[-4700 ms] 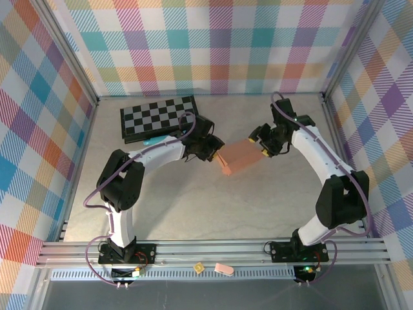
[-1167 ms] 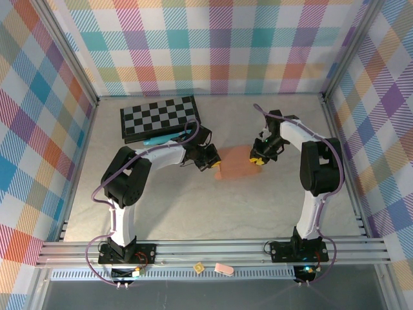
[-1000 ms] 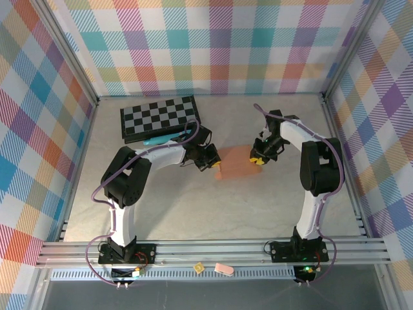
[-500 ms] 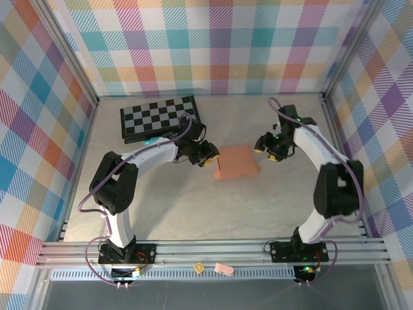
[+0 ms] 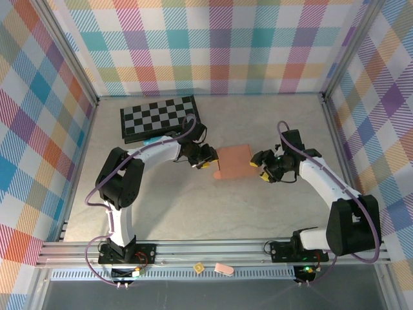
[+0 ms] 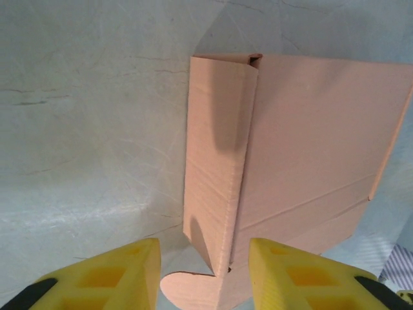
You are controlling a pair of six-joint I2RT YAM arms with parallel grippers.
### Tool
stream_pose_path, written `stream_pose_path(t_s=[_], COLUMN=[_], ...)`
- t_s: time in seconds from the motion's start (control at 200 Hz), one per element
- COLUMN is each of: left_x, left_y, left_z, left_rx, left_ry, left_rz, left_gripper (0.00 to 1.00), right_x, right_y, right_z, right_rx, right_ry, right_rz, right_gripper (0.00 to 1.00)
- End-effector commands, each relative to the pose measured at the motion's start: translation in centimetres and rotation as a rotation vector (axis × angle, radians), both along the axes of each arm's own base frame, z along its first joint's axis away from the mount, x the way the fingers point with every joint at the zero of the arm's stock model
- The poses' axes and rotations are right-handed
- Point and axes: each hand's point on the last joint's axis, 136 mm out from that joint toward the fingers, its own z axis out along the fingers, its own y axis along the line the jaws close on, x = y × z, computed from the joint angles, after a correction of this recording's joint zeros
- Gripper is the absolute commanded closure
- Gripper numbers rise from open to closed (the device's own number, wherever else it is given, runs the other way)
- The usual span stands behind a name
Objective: Fold the paper box
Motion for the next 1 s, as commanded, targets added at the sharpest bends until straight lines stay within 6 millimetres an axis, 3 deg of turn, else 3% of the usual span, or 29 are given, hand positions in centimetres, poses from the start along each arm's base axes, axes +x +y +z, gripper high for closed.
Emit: stream_pose_path(t_s=[0.0,0.13,0.34,0.545,0.725,0.995], left_x=[0.5,0.5,1.0,0.7,0.5,0.7], left_y=[0.3,-0.7,-1.7,-2.0,-2.1,-2.4], left_z=[0.5,-0.6,0.0,-1.5,-2.2,-2.7], left_rx=[0.039,-0.013,-0.076,-0.083,-0.082,-0.1], left_ry=[-0.064,-0.033,-0.048,-0.003,0.021,0.016], left_rz=[-0.082,-0.064,-0.02,-0.024,-0.016,-0.001], left_gripper=[0.6,0.61,0.62,0.67,0.73,0.82], right_x=[0.6,1.1,2.5,4.9,7.0,7.9], right_y=[0.7,0.5,-1.1,-2.5,-1.5,0.3], right_z=[-0.4,-0.7,-0.8,-1.7,-3.4,-6.1], right_rx=[0.06,0.037,-0.042,-0.078,-0.019,0.099], right_ry=[0.021,0.025,0.011,0.016,0.009,0.039], right_rz=[-0.026,-0.01,0.049,0.137,0.248,0.33], right_gripper=[0.38,0.38,0.36,0.29,0.23,0.22])
